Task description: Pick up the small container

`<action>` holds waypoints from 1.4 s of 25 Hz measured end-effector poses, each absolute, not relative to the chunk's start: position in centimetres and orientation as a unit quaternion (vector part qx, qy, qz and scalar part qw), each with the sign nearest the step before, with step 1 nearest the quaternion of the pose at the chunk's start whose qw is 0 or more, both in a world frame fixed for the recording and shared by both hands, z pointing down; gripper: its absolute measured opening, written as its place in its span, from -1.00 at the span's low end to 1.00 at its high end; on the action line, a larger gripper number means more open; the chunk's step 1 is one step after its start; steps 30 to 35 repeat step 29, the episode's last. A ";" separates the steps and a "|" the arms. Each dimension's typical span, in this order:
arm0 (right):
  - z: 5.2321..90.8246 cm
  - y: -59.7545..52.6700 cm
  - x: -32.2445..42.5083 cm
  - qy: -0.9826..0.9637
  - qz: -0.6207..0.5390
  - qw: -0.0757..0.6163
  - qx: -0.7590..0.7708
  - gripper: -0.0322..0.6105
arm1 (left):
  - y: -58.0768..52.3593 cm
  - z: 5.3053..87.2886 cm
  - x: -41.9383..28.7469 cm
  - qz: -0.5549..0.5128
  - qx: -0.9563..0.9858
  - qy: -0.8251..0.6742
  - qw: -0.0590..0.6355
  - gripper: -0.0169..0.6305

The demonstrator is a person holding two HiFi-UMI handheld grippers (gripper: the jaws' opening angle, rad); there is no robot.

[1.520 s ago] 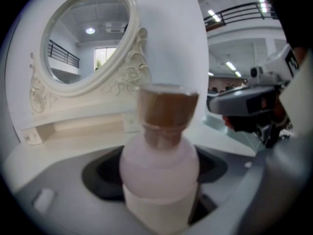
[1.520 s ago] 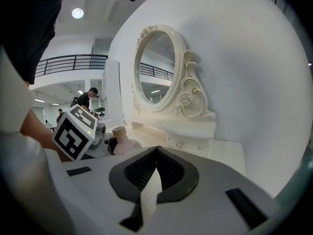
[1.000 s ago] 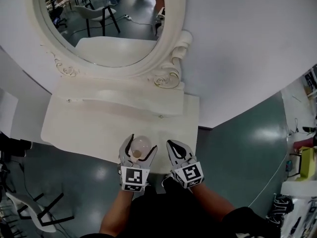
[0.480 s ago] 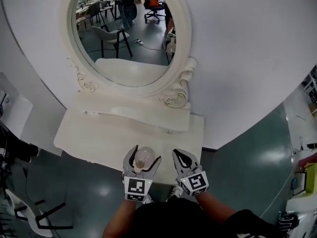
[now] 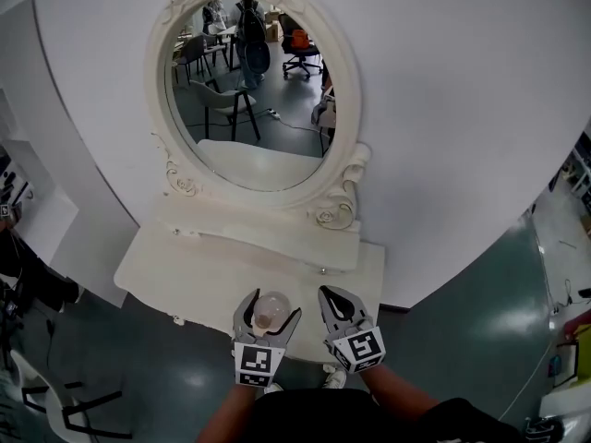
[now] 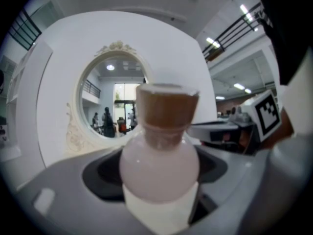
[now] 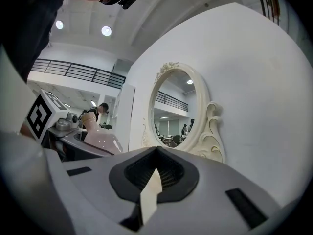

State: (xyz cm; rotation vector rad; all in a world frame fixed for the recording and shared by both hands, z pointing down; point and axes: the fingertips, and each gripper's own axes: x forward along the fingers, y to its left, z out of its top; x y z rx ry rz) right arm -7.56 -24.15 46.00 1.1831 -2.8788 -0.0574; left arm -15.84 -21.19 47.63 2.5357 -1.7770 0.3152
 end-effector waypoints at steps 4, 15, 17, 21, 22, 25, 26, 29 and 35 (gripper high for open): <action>45.3 -24.3 -8.2 -0.924 -0.026 0.012 0.382 -0.89 | -20.9 47.4 -15.9 0.099 0.814 -0.572 0.020 0.30; 44.8 -23.5 -8.4 -0.927 -0.031 0.016 0.373 -0.89 | -20.5 47.2 -15.9 0.079 0.811 -0.579 0.036 0.30; 44.8 -23.5 -8.3 -0.927 -0.031 0.018 0.374 -0.89 | -20.3 47.3 -15.9 0.081 0.810 -0.579 0.037 0.30; 45.2 -23.7 -8.1 -0.925 -0.030 0.024 0.377 -0.89 | -20.5 47.3 -15.8 0.085 0.810 -0.579 0.037 0.30; 45.3 -23.7 -8.0 -0.925 -0.029 0.025 0.377 -0.89 | -20.5 47.3 -15.8 0.087 0.810 -0.578 0.037 0.30; 45.5 -24.0 -8.1 -0.925 -0.028 0.028 0.377 -0.89 | -20.7 47.4 -15.6 0.085 0.813 -0.575 0.037 0.30; 45.5 -24.1 -8.1 -0.926 -0.028 0.028 0.376 -0.89 | -20.8 47.4 -15.6 0.083 0.814 -0.574 0.036 0.30; 45.6 -24.6 -8.2 -0.926 -0.028 0.027 0.376 -0.89 | -21.1 47.3 -15.4 0.083 0.816 -0.571 0.032 0.30; 45.6 -24.6 -8.2 -0.926 -0.028 0.027 0.376 -0.89 | -21.1 47.3 -15.4 0.083 0.816 -0.571 0.032 0.30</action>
